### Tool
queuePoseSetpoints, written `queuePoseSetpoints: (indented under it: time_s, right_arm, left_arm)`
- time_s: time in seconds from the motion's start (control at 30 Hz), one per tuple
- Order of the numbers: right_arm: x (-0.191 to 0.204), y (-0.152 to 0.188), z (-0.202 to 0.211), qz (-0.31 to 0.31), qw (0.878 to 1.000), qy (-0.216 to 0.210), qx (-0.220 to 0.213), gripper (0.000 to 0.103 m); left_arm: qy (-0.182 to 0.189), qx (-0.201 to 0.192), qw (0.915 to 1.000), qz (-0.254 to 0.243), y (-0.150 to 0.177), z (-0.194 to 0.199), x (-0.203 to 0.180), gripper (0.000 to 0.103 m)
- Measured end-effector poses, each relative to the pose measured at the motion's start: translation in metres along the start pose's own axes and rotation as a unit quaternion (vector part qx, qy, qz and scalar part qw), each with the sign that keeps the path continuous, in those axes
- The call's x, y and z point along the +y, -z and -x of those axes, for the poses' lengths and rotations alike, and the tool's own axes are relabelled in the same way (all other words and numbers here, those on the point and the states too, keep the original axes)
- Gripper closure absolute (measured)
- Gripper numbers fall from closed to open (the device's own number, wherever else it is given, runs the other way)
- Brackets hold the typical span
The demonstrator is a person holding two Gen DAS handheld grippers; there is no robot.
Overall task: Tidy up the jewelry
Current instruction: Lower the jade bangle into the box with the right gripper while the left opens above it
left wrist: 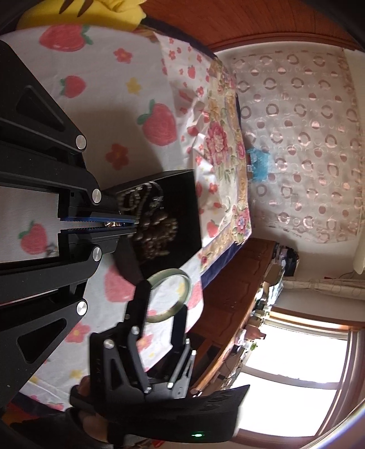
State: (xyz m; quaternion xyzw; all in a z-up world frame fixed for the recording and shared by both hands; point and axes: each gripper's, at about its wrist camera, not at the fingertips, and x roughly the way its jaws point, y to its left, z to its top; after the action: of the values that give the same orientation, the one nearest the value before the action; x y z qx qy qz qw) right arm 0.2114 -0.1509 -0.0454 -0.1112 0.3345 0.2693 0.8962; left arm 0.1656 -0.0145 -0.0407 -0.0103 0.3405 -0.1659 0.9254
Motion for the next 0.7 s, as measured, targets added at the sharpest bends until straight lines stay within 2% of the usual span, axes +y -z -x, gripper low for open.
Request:
queuePoseSetpoints:
  time_s: [0.4, 0.47, 0.53, 0.7]
  right_arm:
    - [-0.005, -0.010, -0.007, -0.002, 1.000, 0.002, 0.000, 0.029]
    - [-0.006, -0.014, -0.009, 0.000, 1.000, 0.001, -0.001, 0.029]
    - [-0.008, -0.017, -0.013, 0.001, 1.000, 0.001, -0.003, 0.029]
    - [-0.007, -0.021, -0.025, 0.003, 1.000, 0.000, -0.003, 0.029]
  left_arm:
    - [-0.014, 0.002, 0.9999, 0.007, -0.026, -0.032, 0.011, 0.101]
    - [-0.014, 0.005, 0.9999, 0.006, -0.027, -0.033, 0.011, 0.097]
    - [-0.016, 0.001, 0.9999, 0.005, -0.026, -0.031, 0.011, 0.075]
    - [-0.026, -0.002, 0.9996, 0.008, -0.029, -0.027, 0.016, 0.071]
